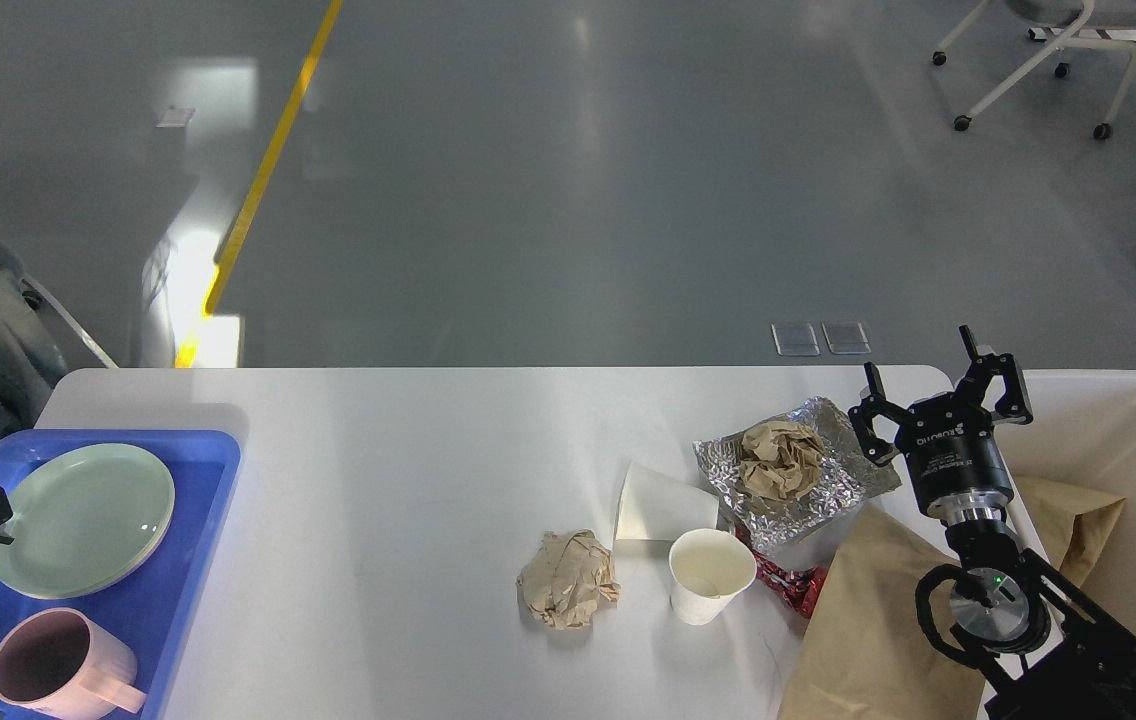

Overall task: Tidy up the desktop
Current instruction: 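Open the left gripper and raise it off the stacked plates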

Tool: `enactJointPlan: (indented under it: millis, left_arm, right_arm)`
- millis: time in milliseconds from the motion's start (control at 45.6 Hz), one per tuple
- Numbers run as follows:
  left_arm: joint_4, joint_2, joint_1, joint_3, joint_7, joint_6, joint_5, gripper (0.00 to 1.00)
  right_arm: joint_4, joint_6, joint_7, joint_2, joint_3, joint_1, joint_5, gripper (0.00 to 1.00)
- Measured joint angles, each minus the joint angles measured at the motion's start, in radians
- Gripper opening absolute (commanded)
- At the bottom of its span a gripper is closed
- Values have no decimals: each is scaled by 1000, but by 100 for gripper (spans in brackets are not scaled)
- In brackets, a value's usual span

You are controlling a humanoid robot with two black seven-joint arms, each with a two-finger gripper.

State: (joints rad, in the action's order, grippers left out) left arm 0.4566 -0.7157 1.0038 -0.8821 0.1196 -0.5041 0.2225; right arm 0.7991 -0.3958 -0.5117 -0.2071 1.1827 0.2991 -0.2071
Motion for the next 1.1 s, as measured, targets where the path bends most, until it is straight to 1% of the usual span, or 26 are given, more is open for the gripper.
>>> enactJointPlan:
  millis: [219,417,592,790,877,965,1097]
  left_arm:
    - [0,-4,3,0,-2,13,0,81]
    - [0,-11,28,1,0,1,1,93]
    - [20,-18,106,18,1,-27,2,96]
    - [44,-54,126,173,-3,-79,4,96]
    - [45,-65,124,237,-12,-85,6,96]
    - [40,-70,103,310,-14,-81,6,96]
    - [36,-71,47,486,-17,-79,6,96]
  right_arm:
    - [0,0,0,0,0,0,0,100]
    - [0,0,0,0,0,0,0,100]
    - [-1,0,1,0,0,0,0,100]
    - [-1,0,1,0,0,0,0,100]
    - [-1,0,1,0,0,0,0,100]
    - [-1,0,1,0,0,0,0,100]
    - [-1,0,1,0,0,0,0,100]
